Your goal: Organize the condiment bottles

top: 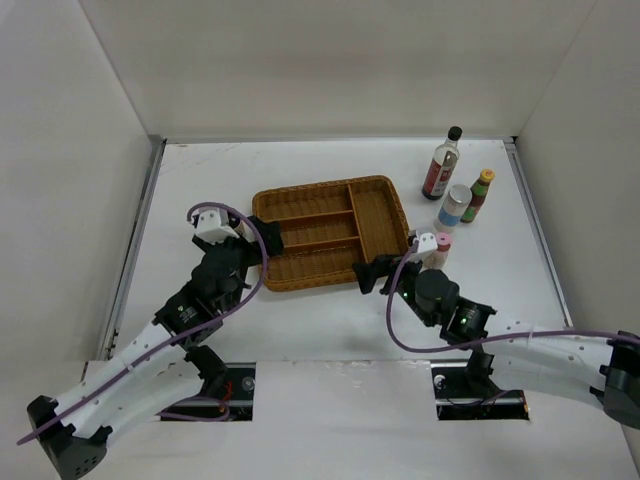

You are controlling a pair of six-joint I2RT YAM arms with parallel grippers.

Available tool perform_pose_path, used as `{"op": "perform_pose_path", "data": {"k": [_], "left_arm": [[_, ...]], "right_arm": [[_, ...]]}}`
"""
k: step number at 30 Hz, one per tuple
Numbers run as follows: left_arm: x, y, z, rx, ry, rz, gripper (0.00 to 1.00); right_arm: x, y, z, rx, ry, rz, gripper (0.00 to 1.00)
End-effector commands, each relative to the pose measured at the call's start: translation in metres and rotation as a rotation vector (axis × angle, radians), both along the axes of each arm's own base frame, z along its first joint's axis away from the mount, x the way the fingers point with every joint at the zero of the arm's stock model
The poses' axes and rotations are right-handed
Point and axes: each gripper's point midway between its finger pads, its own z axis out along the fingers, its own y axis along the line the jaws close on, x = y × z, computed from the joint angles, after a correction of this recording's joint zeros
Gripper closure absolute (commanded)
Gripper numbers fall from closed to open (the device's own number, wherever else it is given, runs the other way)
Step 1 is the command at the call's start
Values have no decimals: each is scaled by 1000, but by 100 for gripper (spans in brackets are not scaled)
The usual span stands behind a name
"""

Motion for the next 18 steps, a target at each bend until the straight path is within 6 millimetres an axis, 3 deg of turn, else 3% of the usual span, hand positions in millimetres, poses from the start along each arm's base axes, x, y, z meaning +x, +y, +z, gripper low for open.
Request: {"op": "perform_pose_path", "data": {"k": [1,7,9,10,12,13,14,16,18], "left_arm": [[6,13,22,0,-27,71,0],[29,22,23,115,0,137,0],[41,34,21,162,21,203,0],[46,45,19,186,30,254,0],[54,66,20,195,34,336,0],[58,76,20,188,30,369,0],[63,81,21,184,32,380,0],[75,81,23,198,46,348,4],[86,88,17,239,85,352,29]], "right_arm": [[-3,9,15,81,-60,27,0],[-11,6,12,142,-100,50,0],[-14,10,12,147,-104,79,0],[-16,13,13,141,-106,96,11],[-18,14,13,136,-107,109,64],[-18,13,12,137,-105,104,78],[-18,12,11,134,-104,97,84],[-17,11,6,117,-87,87,82],[-16,12,6,115,-81,87,66]]}}
